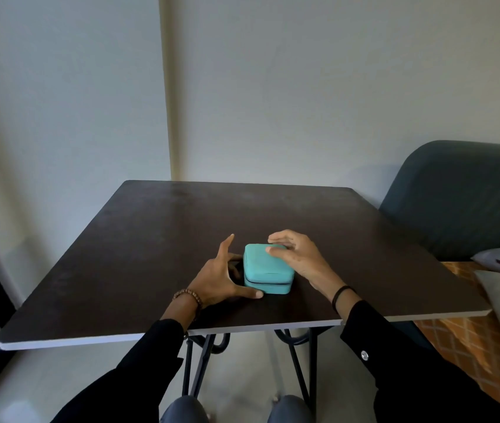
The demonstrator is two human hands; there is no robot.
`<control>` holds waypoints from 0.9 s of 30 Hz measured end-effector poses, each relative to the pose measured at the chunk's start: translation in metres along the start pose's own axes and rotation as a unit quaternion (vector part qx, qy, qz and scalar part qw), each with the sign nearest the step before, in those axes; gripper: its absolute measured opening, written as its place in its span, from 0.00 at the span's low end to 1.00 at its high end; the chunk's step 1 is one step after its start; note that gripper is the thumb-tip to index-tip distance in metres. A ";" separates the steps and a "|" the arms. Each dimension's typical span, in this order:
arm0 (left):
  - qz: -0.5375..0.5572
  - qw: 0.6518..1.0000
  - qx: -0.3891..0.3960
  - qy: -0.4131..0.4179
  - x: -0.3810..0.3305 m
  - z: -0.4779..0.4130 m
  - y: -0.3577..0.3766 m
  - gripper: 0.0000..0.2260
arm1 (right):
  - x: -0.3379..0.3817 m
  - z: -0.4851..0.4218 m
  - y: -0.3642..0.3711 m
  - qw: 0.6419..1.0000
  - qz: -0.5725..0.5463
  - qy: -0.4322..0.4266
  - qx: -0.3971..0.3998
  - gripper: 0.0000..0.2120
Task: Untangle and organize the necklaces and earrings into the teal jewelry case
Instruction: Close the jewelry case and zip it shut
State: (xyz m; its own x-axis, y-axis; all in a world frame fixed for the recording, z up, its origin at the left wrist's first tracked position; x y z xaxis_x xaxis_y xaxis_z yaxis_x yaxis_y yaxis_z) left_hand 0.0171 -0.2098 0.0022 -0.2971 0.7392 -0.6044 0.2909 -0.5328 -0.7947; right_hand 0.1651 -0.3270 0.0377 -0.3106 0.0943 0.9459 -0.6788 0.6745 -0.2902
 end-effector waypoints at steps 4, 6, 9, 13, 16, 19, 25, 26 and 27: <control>-0.001 1.000 -0.009 0.002 0.000 0.001 -0.001 0.62 | 0.011 -0.004 0.025 0.986 0.151 0.069 0.022 0.20; 0.003 1.000 -0.010 0.002 0.000 0.001 -0.001 0.62 | 0.014 -0.007 0.036 0.975 0.198 0.098 0.006 0.25; 0.012 1.000 -0.010 0.003 0.002 -0.001 0.001 0.63 | 0.019 -0.013 0.047 0.959 0.254 0.121 -0.038 0.23; 0.021 1.000 -0.010 0.007 0.007 -0.004 0.003 0.65 | 0.023 -0.018 0.059 0.953 0.259 0.136 -0.075 0.16; 0.027 0.999 -0.010 0.014 0.004 -0.004 0.003 0.65 | 0.025 -0.021 0.059 0.957 0.245 0.129 -0.090 0.13; 0.034 0.999 -0.010 0.013 0.006 -0.004 0.002 0.66 | 0.025 -0.027 0.064 0.956 0.258 0.108 -0.092 0.10; 0.026 1.000 -0.010 0.013 0.005 -0.003 0.001 0.65 | 0.046 -0.036 0.081 0.928 0.365 0.057 -0.050 0.10; 0.024 1.000 -0.009 0.014 0.005 -0.002 0.001 0.65 | 0.050 -0.037 0.083 0.920 0.386 0.050 -0.042 0.11; 0.021 1.000 -0.009 0.016 0.004 -0.002 0.001 0.65 | 0.053 -0.039 0.083 0.914 0.402 0.045 -0.037 0.11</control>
State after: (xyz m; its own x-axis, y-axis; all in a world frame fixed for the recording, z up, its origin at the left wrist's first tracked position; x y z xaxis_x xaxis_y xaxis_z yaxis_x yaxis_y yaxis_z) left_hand 0.0178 -0.2064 -0.0008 -0.2557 0.7295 -0.6344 0.3183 -0.5560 -0.7678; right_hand 0.1185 -0.2378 0.0697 -0.6304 0.6398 0.4396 -0.2067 0.4075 -0.8895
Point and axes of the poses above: each hand's wrist, its own z-axis away from the middle knuckle, its own y-axis out of the palm, x = y × z, the point moved 8 cm from there along -z, towards the middle knuckle, and after that the axes turned 15 degrees about -z, right-handed, at the moved point
